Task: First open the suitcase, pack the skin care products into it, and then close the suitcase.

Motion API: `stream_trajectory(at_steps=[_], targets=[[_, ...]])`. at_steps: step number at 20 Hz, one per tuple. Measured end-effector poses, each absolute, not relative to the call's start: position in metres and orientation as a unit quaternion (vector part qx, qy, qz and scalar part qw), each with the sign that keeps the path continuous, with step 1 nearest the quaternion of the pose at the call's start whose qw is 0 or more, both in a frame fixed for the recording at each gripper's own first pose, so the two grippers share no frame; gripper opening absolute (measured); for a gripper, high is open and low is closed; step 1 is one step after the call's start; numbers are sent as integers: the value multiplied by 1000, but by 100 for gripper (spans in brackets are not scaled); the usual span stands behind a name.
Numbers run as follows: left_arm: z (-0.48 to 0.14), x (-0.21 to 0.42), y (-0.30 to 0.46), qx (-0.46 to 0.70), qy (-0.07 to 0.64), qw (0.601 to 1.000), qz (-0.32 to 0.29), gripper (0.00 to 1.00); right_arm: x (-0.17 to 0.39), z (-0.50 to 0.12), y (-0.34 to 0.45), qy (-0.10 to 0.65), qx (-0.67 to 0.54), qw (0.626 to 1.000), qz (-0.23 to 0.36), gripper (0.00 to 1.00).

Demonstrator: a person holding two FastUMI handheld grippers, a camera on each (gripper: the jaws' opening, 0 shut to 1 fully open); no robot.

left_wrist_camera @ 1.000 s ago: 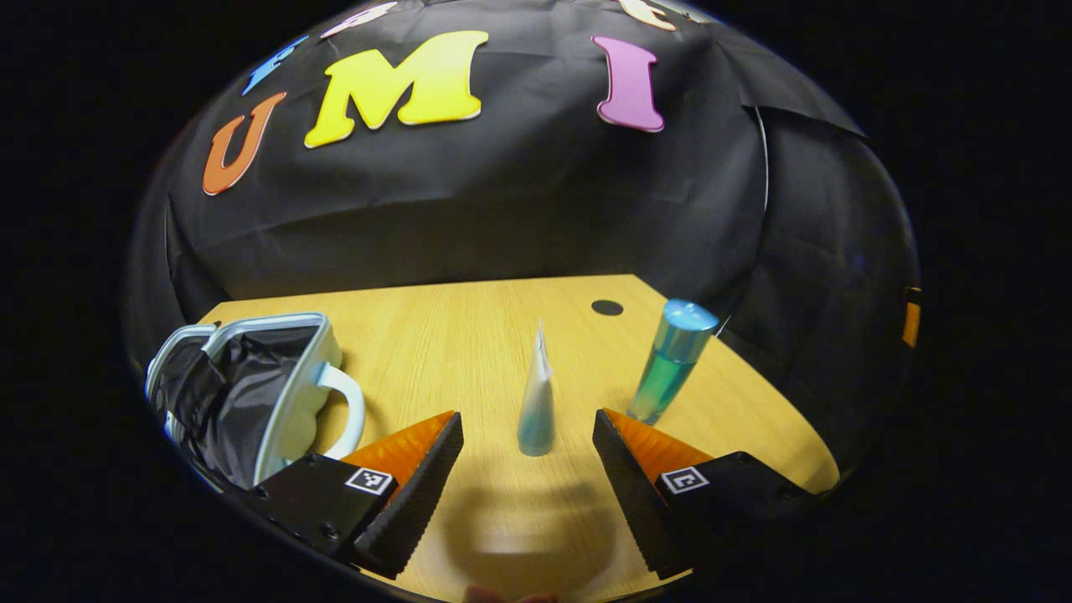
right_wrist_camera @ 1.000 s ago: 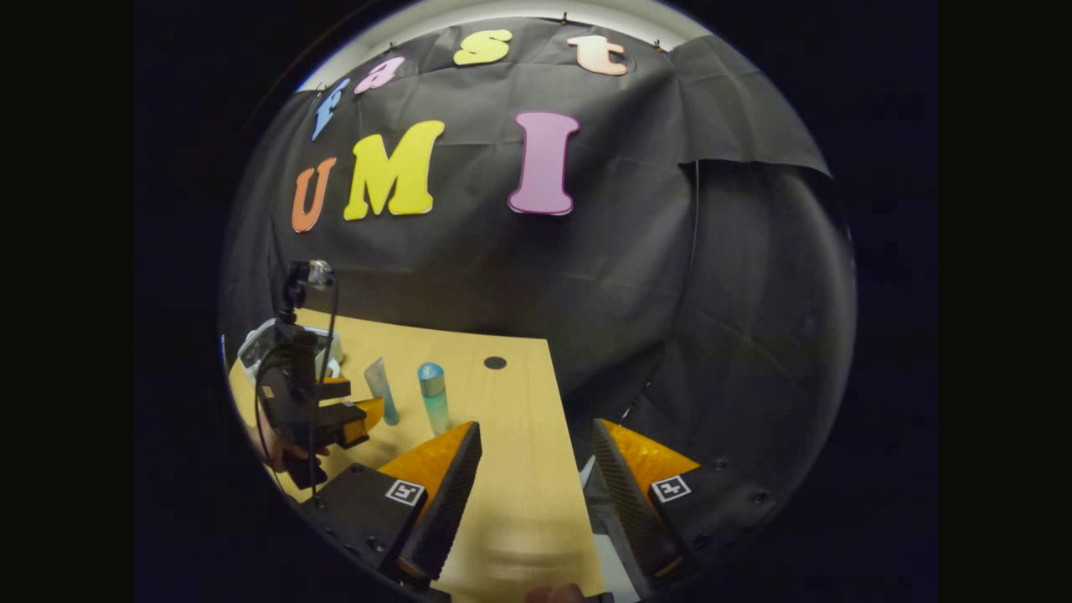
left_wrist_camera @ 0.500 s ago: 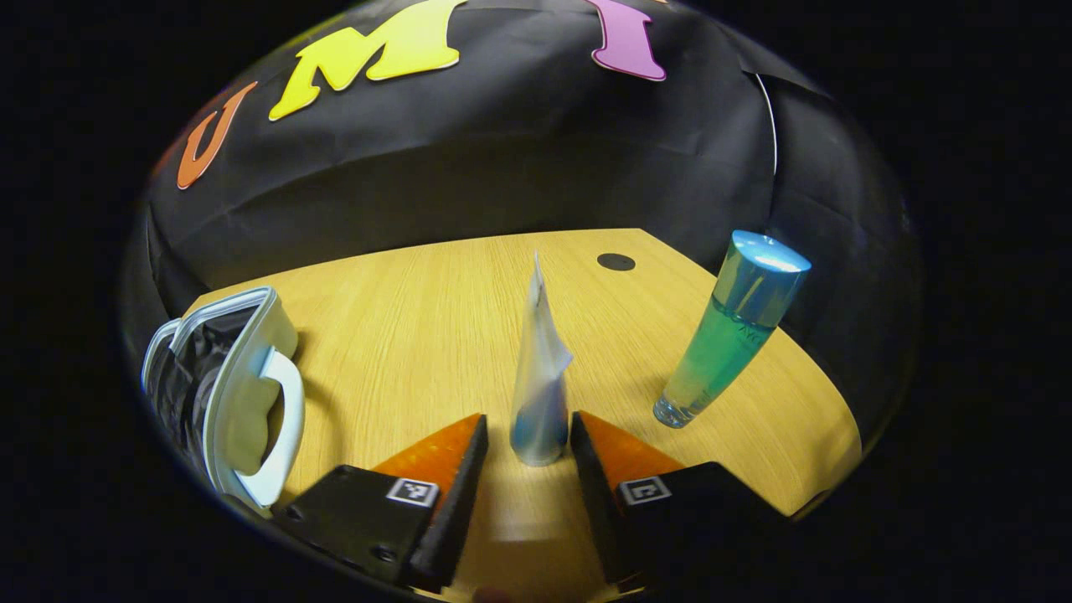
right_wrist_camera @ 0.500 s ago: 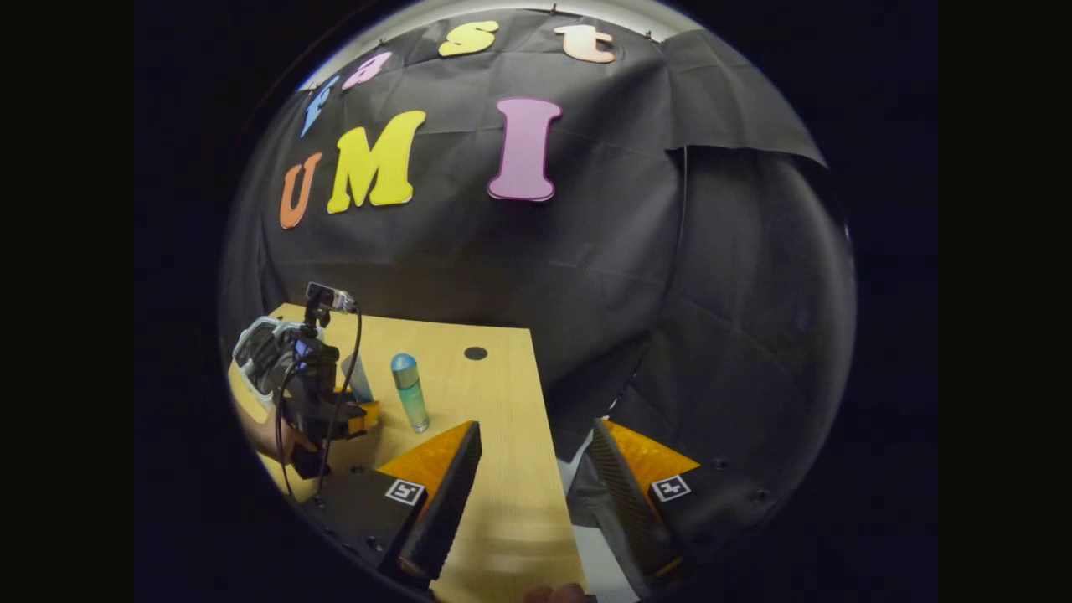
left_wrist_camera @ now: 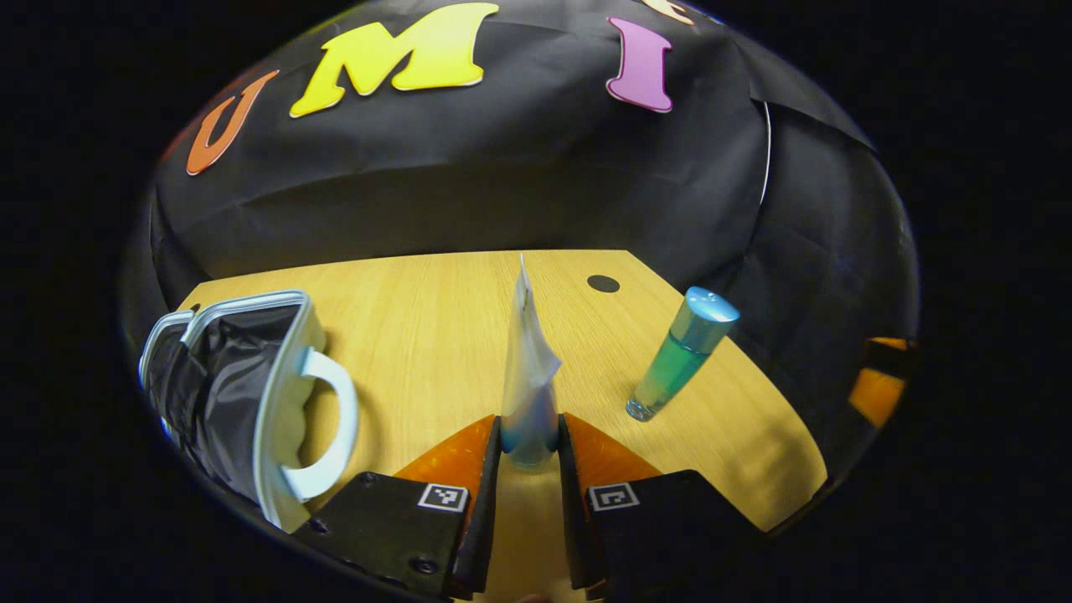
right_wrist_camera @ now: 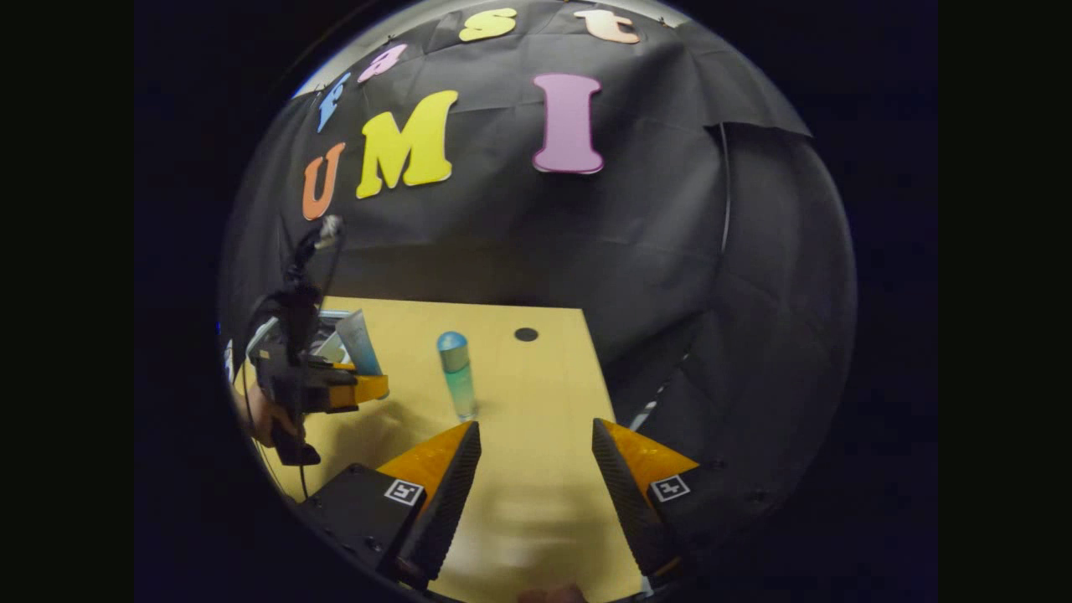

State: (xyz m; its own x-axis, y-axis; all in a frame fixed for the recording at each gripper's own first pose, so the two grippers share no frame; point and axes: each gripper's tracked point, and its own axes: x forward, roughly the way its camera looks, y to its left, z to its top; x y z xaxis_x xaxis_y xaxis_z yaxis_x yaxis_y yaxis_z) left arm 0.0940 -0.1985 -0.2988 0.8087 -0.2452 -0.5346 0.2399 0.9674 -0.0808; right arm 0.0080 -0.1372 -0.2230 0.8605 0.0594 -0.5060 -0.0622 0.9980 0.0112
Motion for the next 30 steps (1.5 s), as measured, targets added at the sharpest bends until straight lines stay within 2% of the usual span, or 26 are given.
stream_trajectory(at_steps=[7,15,16,19,21,22,23,25,26,27,28,30], targets=[[-244,9,-125,-27,293,953,-74,38,75,-273,-73,280,17,957,79,79],[-227,-42,-18,-52,306,950,31,38,130,-331,-54,319,33,945,62,79],[-225,-44,-6,-53,306,950,40,38,132,-333,-54,318,27,946,61,72],[-223,-46,23,-58,306,949,56,39,141,-338,-46,325,26,944,56,59],[-224,-44,40,-61,314,946,53,38,146,-339,-49,331,21,942,49,47],[-224,-42,47,-61,317,945,48,38,143,-340,-48,336,18,940,48,35],[-223,-39,56,-65,319,945,40,38,139,-339,-46,342,19,938,50,37],[-226,-22,64,-94,328,940,5,38,128,-323,-42,350,28,934,61,35],[-232,-15,65,-108,343,933,-14,38,121,-312,-38,349,36,934,67,31],[-235,-9,69,-116,353,928,-32,38,112,-301,-35,350,38,933,73,33],[-240,-3,73,-122,369,920,-49,38,101,-290,-33,351,44,932,79,28],[-254,6,79,-134,416,896,-80,38,79,-267,-21,357,68,926,99,30]])
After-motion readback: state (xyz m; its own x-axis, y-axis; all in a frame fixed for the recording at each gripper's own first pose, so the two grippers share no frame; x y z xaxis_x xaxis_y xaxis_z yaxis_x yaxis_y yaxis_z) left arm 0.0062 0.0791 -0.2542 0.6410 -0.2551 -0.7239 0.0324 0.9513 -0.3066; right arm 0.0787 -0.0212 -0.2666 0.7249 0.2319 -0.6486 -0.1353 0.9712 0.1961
